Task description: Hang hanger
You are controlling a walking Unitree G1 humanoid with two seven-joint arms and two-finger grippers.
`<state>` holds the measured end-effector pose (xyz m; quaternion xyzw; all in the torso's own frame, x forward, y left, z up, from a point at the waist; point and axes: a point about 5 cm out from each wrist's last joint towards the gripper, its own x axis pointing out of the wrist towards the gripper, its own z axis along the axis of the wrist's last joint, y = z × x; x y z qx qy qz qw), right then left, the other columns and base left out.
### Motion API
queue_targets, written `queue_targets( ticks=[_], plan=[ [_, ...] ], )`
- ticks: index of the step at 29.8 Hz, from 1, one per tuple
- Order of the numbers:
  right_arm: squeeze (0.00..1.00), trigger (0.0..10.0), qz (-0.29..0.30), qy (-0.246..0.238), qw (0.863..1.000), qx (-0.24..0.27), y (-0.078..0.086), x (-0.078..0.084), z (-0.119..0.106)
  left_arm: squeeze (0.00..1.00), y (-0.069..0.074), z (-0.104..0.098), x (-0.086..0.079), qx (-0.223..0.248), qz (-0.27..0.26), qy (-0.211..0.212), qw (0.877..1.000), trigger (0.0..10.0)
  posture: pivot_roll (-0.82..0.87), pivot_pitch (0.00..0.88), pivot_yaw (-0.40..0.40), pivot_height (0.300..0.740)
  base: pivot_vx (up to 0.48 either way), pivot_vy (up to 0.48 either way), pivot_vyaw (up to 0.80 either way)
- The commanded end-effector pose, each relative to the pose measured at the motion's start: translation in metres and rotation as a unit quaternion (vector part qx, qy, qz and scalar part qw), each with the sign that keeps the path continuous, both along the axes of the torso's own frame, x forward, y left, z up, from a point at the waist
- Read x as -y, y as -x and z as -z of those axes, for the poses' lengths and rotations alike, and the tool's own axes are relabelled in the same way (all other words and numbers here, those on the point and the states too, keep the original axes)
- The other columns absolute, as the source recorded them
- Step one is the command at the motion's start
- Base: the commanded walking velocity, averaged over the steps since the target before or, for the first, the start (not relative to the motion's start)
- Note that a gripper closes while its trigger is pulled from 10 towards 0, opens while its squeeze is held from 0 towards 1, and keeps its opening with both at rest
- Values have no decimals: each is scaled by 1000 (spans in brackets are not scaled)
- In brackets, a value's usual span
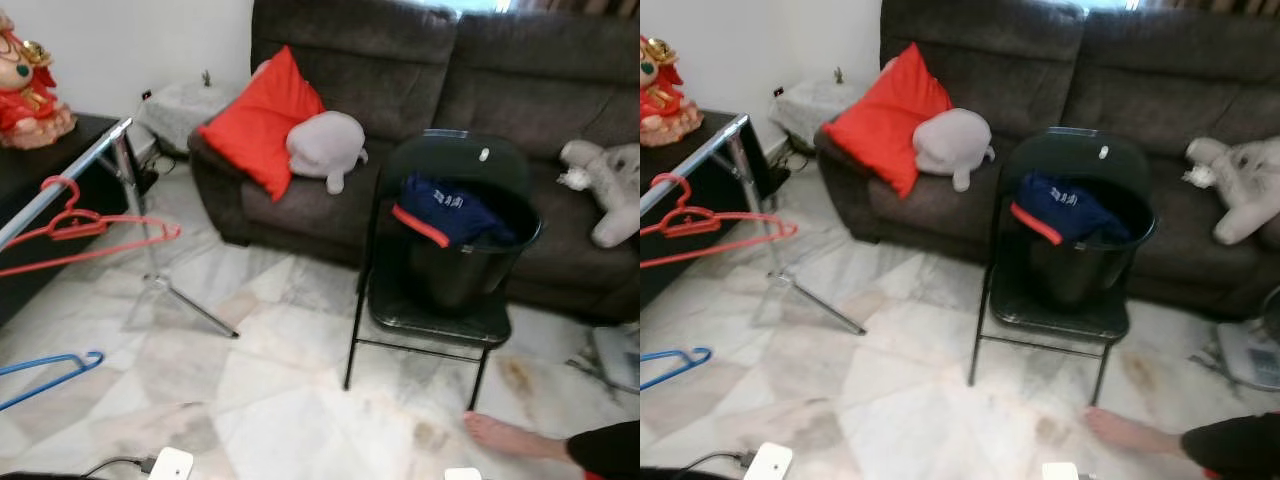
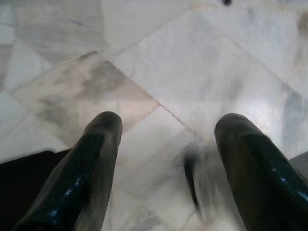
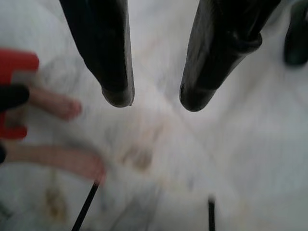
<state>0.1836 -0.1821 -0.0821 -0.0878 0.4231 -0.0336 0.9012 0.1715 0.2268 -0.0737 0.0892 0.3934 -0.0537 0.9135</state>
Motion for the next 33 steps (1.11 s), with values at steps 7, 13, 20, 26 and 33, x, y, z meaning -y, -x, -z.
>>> queue_targets(
  ticks=[7, 13, 20, 26, 33],
  plan=[
    [0, 10000, -2, -7, 1000, -9, 8, -6, 4, 0, 9, 4, -5, -20, -2, -6, 1000, 10000, 25, 80, -28, 740, 277, 0, 0],
    [0, 10000, -4, -6, 1000, -5, 7, -7, 4, 0, 9, 4, -5, -21, 0, -6, 1000, 10000, 29, 83, -27, 740, 277, 0, 0],
    [0, 10000, -24, 1, 1000, 15, -2, -11, -1, 0, 9, 4, -6, -23, 2, -8, 1000, 10000, 26, 83, -19, 740, 277, 0, 114],
    [0, 10000, -32, 2, 999, 20, -5, -13, -2, 0, 9, 3, -7, -23, 4, -8, 1000, 10000, 29, 83, -20, 740, 277, 0, 800],
    [0, 10000, -28, 1, 999, 23, -6, -13, -3, 0, 9, 3, -7, -24, 5, -7, 1000, 10000, 28, 83, -19, 740, 276, 0, 143]
  ],
)
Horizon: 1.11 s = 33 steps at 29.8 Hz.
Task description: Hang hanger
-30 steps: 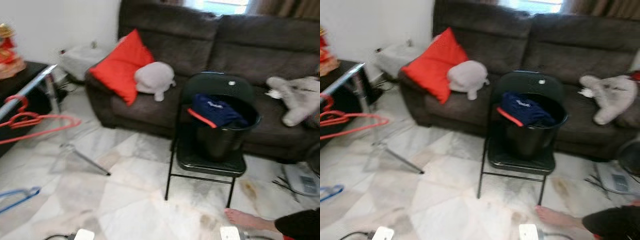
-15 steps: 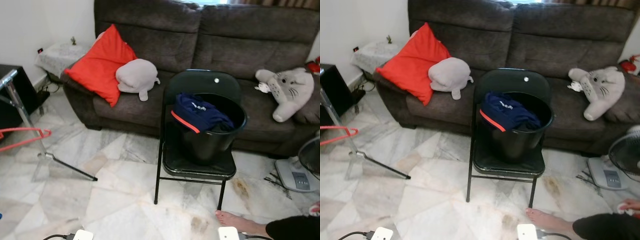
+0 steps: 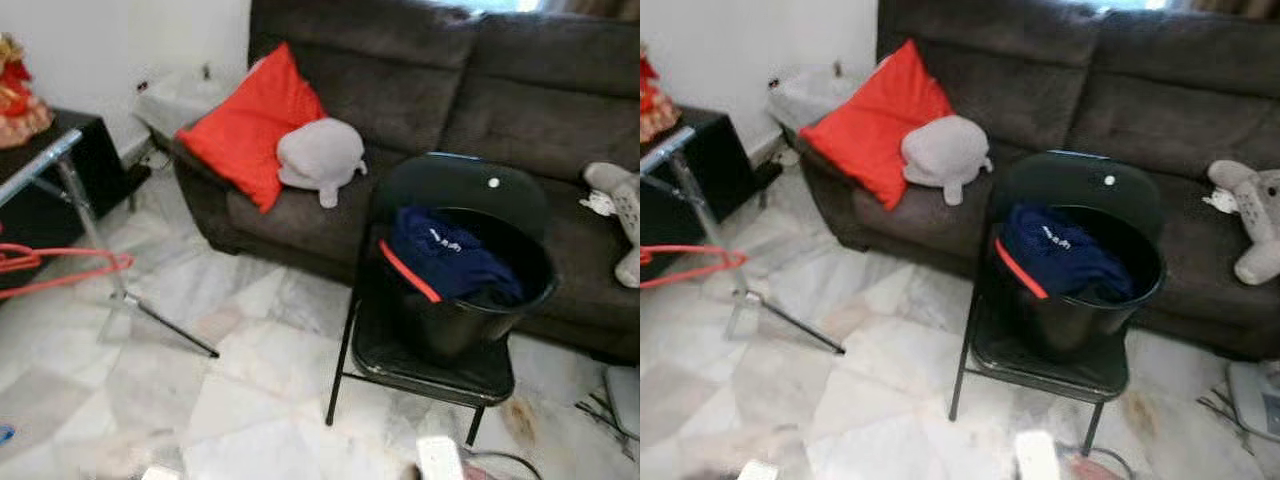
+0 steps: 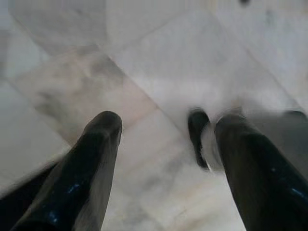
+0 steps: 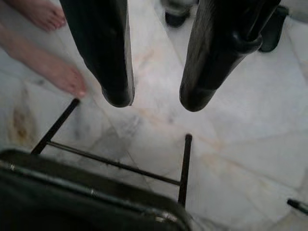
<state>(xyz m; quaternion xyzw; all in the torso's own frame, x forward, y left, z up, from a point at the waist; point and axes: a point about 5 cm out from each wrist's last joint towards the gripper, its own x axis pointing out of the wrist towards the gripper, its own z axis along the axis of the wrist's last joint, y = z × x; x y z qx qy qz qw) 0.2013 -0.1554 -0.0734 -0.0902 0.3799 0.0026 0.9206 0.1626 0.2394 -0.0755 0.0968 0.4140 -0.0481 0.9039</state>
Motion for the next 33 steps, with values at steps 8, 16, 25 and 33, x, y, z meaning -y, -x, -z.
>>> queue_targets(
  ticks=[8, 16, 25, 33],
  plan=[
    [0, 10000, 11, 15, 1000, -14, 9, 14, 4, 0, 0, 2, 6, -3, 9, 5, 1000, 10000, 26, 82, -20, 740, 271, 0, 0],
    [0, 10000, 3, -3, 998, 66, -20, 8, -16, 0, 1, 2, 6, -3, 11, 9, 1000, 10000, 20, 75, -22, 740, 63, 0, 0],
    [1000, 10000, -32, -19, 979, 199, -45, -1, -46, 0, 4, 3, 6, -11, 20, 7, 1000, 10000, 3, 58, -25, 740, 0, 0, 0],
    [1000, 10000, -36, -27, 966, 255, -49, -5, -59, 0, 4, 3, 6, -13, 25, 6, 1000, 10000, -1, 49, -27, 740, 0, 0, 0]
  ],
)
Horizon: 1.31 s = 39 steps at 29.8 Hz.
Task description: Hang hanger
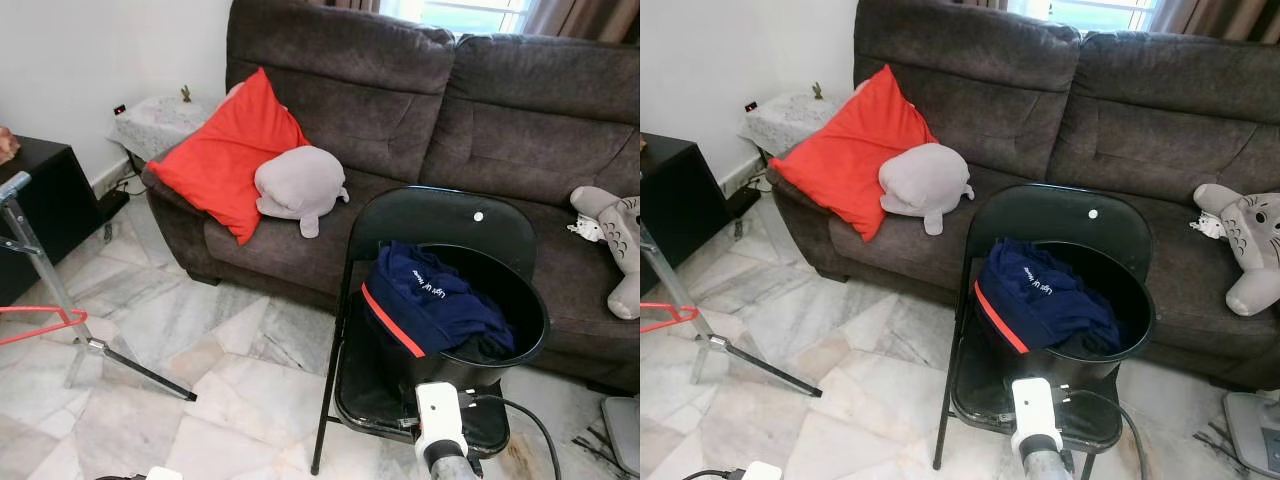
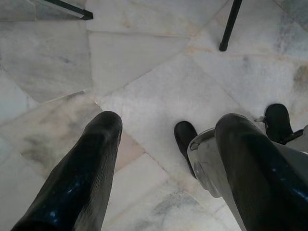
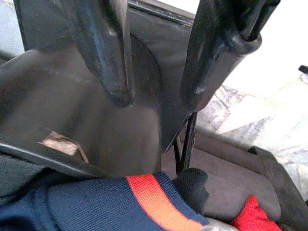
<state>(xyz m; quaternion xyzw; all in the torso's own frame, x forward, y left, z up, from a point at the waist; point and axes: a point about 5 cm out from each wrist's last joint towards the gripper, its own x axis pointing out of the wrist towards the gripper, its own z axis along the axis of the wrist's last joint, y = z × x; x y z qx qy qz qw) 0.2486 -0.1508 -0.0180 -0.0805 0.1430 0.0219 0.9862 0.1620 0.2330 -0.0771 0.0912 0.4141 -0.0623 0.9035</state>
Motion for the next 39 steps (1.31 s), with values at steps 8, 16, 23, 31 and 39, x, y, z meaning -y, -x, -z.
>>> queue_targets(
  ticks=[8, 16, 23, 31, 39],
  plan=[
    [965, 10000, 14, -5, 997, 76, -19, -6, -26, 0, 3, 1, -1, -10, 13, -5, 1000, 10000, 3, 61, -31, 740, 0, 0, 0],
    [0, 10000, -1, -11, 997, 73, -27, -15, -31, 0, 2, 1, -1, -11, 12, -4, 1000, 10000, 12, 68, -33, 740, 0, 0, 0],
    [0, 10000, -16, -15, 998, 61, -25, -21, -27, 0, 1, 1, 0, -12, 12, -2, 1000, 10000, 8, 74, -32, 740, 0, 0, 0],
    [0, 10000, -11, -8, 998, 62, -26, -20, -27, 0, 1, 1, 0, -13, 14, -1, 1000, 10000, 9, 77, -33, 740, 0, 0, 0],
    [1000, 10000, 0, -6, 998, 66, -29, -20, -29, 0, 1, 1, 0, -16, 15, 0, 1000, 10000, 9, 79, -33, 740, 0, 0, 0]
  ],
)
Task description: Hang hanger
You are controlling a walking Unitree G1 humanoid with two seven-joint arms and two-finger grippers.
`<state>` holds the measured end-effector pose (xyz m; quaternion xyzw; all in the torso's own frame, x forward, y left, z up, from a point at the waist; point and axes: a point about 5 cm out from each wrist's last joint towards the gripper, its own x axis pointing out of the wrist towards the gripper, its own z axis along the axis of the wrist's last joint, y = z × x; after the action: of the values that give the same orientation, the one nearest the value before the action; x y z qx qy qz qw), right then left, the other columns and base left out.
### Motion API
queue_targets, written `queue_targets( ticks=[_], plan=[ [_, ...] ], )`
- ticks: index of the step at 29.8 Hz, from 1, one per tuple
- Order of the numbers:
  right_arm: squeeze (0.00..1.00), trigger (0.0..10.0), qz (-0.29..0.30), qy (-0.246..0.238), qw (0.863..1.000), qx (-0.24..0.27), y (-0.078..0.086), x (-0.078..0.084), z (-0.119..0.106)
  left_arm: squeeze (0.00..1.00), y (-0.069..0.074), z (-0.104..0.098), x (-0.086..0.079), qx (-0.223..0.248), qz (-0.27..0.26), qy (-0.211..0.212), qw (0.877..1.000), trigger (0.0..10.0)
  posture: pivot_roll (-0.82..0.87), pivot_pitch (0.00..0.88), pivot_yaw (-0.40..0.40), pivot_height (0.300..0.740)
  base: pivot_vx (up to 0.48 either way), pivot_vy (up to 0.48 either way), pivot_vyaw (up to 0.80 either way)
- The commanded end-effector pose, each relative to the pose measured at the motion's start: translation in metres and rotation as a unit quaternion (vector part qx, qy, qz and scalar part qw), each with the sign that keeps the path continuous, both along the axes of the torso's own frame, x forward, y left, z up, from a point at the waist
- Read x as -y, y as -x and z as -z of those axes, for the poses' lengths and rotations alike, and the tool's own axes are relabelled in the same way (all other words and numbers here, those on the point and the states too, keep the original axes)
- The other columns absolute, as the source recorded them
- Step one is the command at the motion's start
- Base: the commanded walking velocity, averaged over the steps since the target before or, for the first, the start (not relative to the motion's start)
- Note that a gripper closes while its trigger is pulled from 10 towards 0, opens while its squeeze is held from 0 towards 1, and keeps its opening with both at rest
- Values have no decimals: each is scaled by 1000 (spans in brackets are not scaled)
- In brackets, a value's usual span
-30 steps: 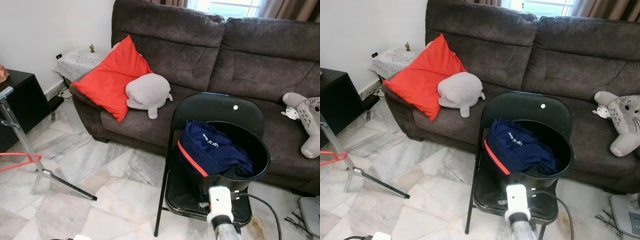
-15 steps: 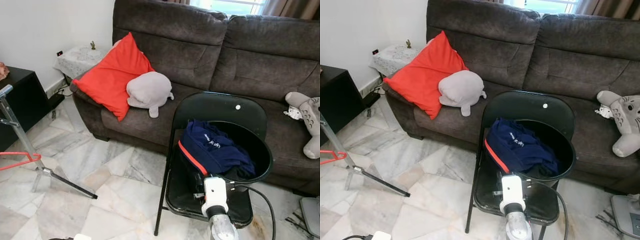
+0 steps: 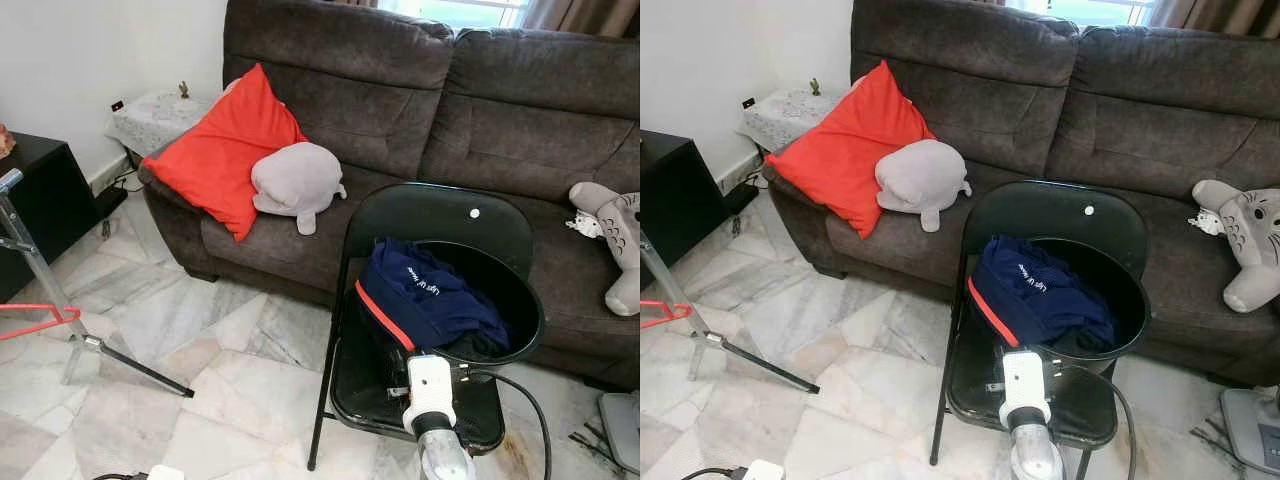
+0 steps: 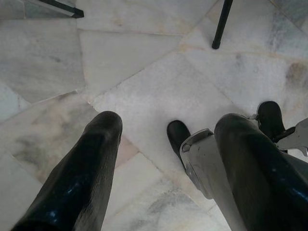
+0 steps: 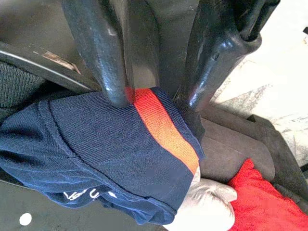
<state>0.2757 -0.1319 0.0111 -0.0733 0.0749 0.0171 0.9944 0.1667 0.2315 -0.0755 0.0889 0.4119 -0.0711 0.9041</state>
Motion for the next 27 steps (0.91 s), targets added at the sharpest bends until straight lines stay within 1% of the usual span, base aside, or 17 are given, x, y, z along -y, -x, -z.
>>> queue_targets(
  ticks=[1, 4, 8, 9, 10, 11, 21, 23, 24, 26, 27],
  plan=[
    [1000, 10000, -2, 4, 1000, -5, -2, -3, 0, 0, 6, 3, -1, -17, 8, -6, 1000, 10000, 11, 79, -32, 740, 0, 0, 0],
    [1000, 10000, -10, 2, 1000, -11, -2, -6, 2, 0, 6, 3, -1, -18, 8, -5, 1000, 10000, 11, 79, -32, 740, 0, 0, 0],
    [992, 10000, -11, 4, 1000, -12, -3, -7, 1, 0, 6, 3, -1, -19, 9, -4, 1000, 10000, 12, 80, -32, 740, 0, 0, 0],
    [525, 10000, -10, 5, 1000, -12, -3, -7, 1, 0, 6, 3, -1, -19, 9, -4, 1000, 10000, 12, 80, -31, 740, 0, 0, 0],
    [16, 10000, -8, 8, 1000, -10, -4, -6, 1, 0, 6, 3, -1, -19, 9, -4, 1000, 10000, 13, 80, -32, 740, 0, 0, 0],
    [0, 10000, -7, 8, 1000, -9, -4, -5, 0, 0, 6, 3, -1, -19, 9, -4, 1000, 10000, 13, 81, -32, 740, 0, 0, 0],
    [0, 10000, 15, 16, 1000, 2, 1, 3, 1, 0, 6, 3, 0, -19, 11, -2, 1000, 10000, 9, 80, -32, 740, 0, 0, 0],
    [0, 10000, 31, 24, 999, 8, 3, 8, 1, 0, 6, 3, 0, -19, 12, -2, 1000, 10000, 8, 79, -33, 740, 0, 0, 0],
    [0, 10000, 31, 24, 999, 8, 3, 8, 1, 0, 6, 3, 0, -19, 12, -2, 1000, 10000, 8, 79, -33, 740, 0, 0, 0],
    [0, 10000, 50, 30, 998, 16, 6, 15, 0, 0, 6, 3, 0, -19, 12, -2, 1000, 10000, 6, 78, -33, 740, 0, 0, 0],
    [0, 10000, 50, 30, 998, 16, 6, 15, 0, 0, 6, 3, 0, -19, 12, -2, 1000, 10000, 6, 78, -33, 740, 0, 0, 0]
  ],
)
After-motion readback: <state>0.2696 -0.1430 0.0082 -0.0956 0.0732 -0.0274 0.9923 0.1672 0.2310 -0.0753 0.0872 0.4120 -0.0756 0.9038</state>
